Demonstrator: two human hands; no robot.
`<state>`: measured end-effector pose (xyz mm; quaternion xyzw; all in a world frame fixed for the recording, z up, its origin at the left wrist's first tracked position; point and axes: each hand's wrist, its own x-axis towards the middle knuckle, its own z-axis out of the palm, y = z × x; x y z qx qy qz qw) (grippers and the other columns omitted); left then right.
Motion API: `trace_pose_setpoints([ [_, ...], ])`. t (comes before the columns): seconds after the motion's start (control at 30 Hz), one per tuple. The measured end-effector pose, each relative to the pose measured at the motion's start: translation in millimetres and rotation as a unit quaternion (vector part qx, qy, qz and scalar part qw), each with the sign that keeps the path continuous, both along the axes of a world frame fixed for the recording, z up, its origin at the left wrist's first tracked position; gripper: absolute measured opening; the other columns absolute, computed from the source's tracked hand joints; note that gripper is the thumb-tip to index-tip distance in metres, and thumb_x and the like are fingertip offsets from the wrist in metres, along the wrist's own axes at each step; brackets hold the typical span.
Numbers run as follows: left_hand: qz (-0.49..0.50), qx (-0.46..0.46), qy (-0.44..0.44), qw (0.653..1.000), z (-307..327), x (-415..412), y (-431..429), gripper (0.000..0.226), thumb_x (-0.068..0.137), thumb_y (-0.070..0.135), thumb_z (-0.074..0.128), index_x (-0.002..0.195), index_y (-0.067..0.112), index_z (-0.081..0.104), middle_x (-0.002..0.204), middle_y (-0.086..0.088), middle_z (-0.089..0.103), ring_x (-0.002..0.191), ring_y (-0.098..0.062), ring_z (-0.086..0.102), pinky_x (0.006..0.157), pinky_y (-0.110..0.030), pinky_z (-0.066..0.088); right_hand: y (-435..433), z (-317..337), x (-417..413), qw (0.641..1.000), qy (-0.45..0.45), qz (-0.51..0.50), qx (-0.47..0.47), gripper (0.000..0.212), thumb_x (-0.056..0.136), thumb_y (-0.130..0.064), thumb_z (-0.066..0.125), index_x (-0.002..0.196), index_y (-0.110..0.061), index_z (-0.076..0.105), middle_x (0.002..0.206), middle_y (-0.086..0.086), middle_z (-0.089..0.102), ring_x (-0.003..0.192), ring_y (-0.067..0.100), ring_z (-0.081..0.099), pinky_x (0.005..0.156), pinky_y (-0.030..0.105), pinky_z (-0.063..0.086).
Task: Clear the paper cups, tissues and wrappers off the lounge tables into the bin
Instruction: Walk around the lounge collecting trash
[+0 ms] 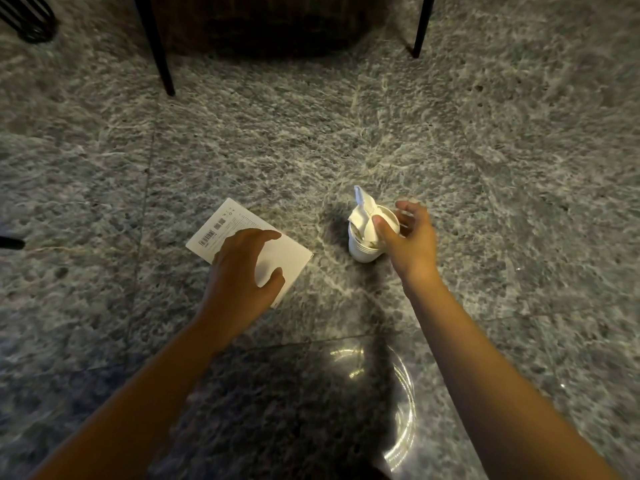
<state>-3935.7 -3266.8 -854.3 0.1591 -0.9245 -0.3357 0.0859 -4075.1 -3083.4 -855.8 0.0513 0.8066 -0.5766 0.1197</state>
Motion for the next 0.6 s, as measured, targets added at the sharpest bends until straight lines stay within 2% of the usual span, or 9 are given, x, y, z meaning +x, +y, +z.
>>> trace_pose_setpoints([
  [0.07,-0.004,0.002,-0.002,1.0,-2,-1,0,0.046,0.078,0.01,0.071,0.12,0.011,0.054,0.121,-0.007,0.055,0.109,-0.024,0.046,0.088,-0.033,0.033,1,-5,-1,0.999,-0.043,-0.007,-0.026,0.035,0.082,-0.016,0.068,0.113,-0.013,0.051,0.101,0.0,0.059,0.086,0.01,0.059,0.071,0.021,0.05],
  [0.13,-0.009,0.005,0.0,1.0,-3,-1,0,0.045,0.078,0.009,0.07,0.12,0.01,0.054,0.12,-0.007,0.055,0.108,-0.02,0.044,0.087,-0.032,0.032,1,-10,0,0.998,-0.059,-0.007,-0.033,0.029,0.082,-0.017,0.069,0.106,-0.016,0.052,0.096,-0.003,0.061,0.082,0.006,0.059,0.063,0.012,0.049],
  [0.23,-0.016,0.002,0.006,1.0,-4,-2,1,0.044,0.078,0.007,0.071,0.118,0.007,0.054,0.119,-0.009,0.056,0.103,-0.013,0.039,0.086,-0.032,0.031,3,-15,1,0.997,-0.067,-0.012,-0.039,0.028,0.083,-0.017,0.068,0.108,-0.011,0.056,0.094,-0.003,0.061,0.078,0.001,0.057,0.056,0.006,0.046],
  [0.3,-0.019,-0.001,0.007,1.0,-6,-2,1,0.043,0.077,0.006,0.071,0.117,0.006,0.055,0.117,-0.011,0.057,0.102,-0.017,0.043,0.085,-0.033,0.032,5,-17,1,0.996,-0.07,-0.019,-0.045,0.028,0.083,-0.014,0.067,0.109,-0.009,0.058,0.094,0.0,0.062,0.076,0.003,0.058,0.055,0.006,0.046],
  [0.4,-0.014,0.002,0.002,1.0,-10,-1,1,0.044,0.076,0.005,0.072,0.117,0.005,0.056,0.117,-0.012,0.057,0.106,-0.028,0.049,0.086,-0.035,0.034,8,-18,1,0.993,-0.096,-0.035,-0.054,0.024,0.082,-0.012,0.068,0.103,-0.014,0.057,0.09,-0.004,0.061,0.074,0.003,0.057,0.05,0.006,0.044],
  [0.5,0.033,0.0,-0.035,0.999,-16,-1,-6,0.054,0.076,0.017,0.074,0.124,0.01,0.051,0.125,-0.01,0.052,0.116,-0.03,0.044,0.093,-0.038,0.035,9,-16,-2,0.991,-0.12,-0.037,-0.037,0.024,0.081,-0.015,0.07,0.101,-0.018,0.057,0.093,-0.004,0.061,0.074,0.002,0.055,0.047,0.008,0.043],
  [0.6,0.049,-0.023,-0.107,0.993,-23,-1,-17,0.083,0.07,0.042,0.076,0.138,0.015,0.036,0.143,-0.01,0.035,0.132,-0.031,0.029,0.105,-0.047,0.029,10,-12,-5,0.992,-0.125,-0.014,0.01,0.026,0.081,-0.02,0.07,0.104,-0.017,0.058,0.101,-0.001,0.062,0.071,0.004,0.055,0.049,0.016,0.04],
])
